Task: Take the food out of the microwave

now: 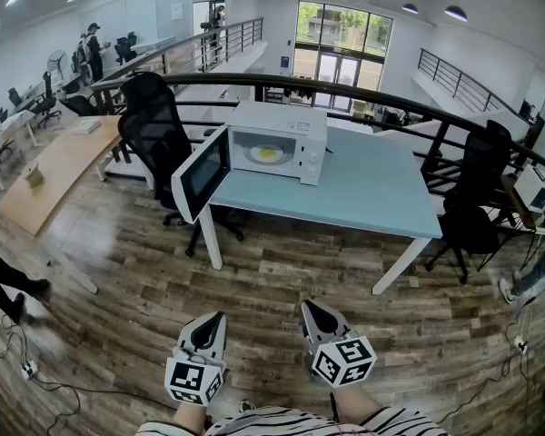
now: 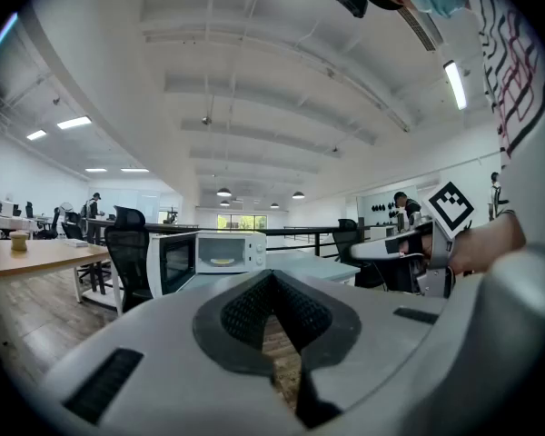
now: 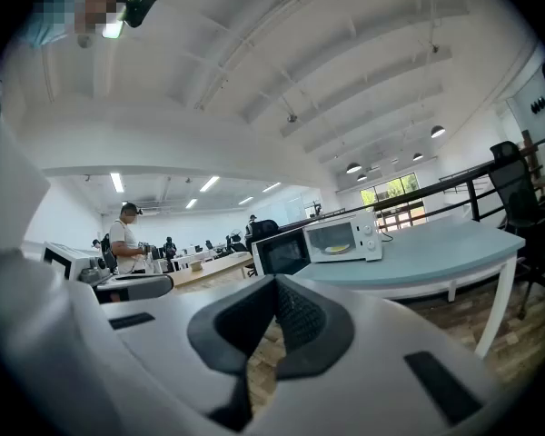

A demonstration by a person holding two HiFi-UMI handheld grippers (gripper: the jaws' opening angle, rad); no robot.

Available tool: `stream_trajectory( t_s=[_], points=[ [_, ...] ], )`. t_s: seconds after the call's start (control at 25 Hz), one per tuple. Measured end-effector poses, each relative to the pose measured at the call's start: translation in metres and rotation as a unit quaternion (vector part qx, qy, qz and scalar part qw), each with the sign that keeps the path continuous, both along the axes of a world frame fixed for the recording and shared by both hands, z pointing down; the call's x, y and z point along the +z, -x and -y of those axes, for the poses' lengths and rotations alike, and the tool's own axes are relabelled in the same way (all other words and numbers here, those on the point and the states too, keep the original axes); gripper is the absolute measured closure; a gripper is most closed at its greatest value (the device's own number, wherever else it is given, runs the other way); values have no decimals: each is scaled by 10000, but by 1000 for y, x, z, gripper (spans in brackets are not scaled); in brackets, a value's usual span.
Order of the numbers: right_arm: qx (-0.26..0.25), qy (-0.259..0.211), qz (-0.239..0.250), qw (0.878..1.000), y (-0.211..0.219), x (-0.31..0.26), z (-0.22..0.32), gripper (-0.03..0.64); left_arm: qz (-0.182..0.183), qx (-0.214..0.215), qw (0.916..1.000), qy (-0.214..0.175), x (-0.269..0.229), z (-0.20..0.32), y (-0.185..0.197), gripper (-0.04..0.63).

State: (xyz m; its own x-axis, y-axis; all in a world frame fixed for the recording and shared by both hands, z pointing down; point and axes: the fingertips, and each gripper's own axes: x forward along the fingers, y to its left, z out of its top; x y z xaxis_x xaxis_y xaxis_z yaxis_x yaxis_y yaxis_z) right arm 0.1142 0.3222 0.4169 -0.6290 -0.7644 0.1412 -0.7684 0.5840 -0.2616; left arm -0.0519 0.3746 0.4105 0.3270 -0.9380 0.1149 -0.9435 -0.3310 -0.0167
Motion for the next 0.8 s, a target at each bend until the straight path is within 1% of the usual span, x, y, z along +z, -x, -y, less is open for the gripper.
stream_trajectory(
  t_s=[0.12,0.36,0.6,0.64,0.68,0.72,0.76,0.8],
  points=[
    [32,18,10,10000,5,3,2,592,-40,5,10000,21,3,4,7,574],
    [181,28,310,9993,21,3,10,589,-303,394,9987,66,10,16,16,572],
    [596,235,714,9954,25,13,29,580,-411,675,9967,177,20,38,28,571],
    [650,287,769,9945,25,16,34,546,-453,686,9964,184,21,43,30,570],
    [691,339,806,9938,26,18,41,454,-510,678,9962,198,22,50,32,569],
    [717,378,824,9933,26,21,47,430,-574,665,9959,228,23,57,33,562],
    [732,398,830,9931,26,23,54,430,-636,661,9954,275,25,64,33,506],
    [738,409,832,9930,25,24,60,430,-689,665,9949,326,27,71,33,418]
  ],
)
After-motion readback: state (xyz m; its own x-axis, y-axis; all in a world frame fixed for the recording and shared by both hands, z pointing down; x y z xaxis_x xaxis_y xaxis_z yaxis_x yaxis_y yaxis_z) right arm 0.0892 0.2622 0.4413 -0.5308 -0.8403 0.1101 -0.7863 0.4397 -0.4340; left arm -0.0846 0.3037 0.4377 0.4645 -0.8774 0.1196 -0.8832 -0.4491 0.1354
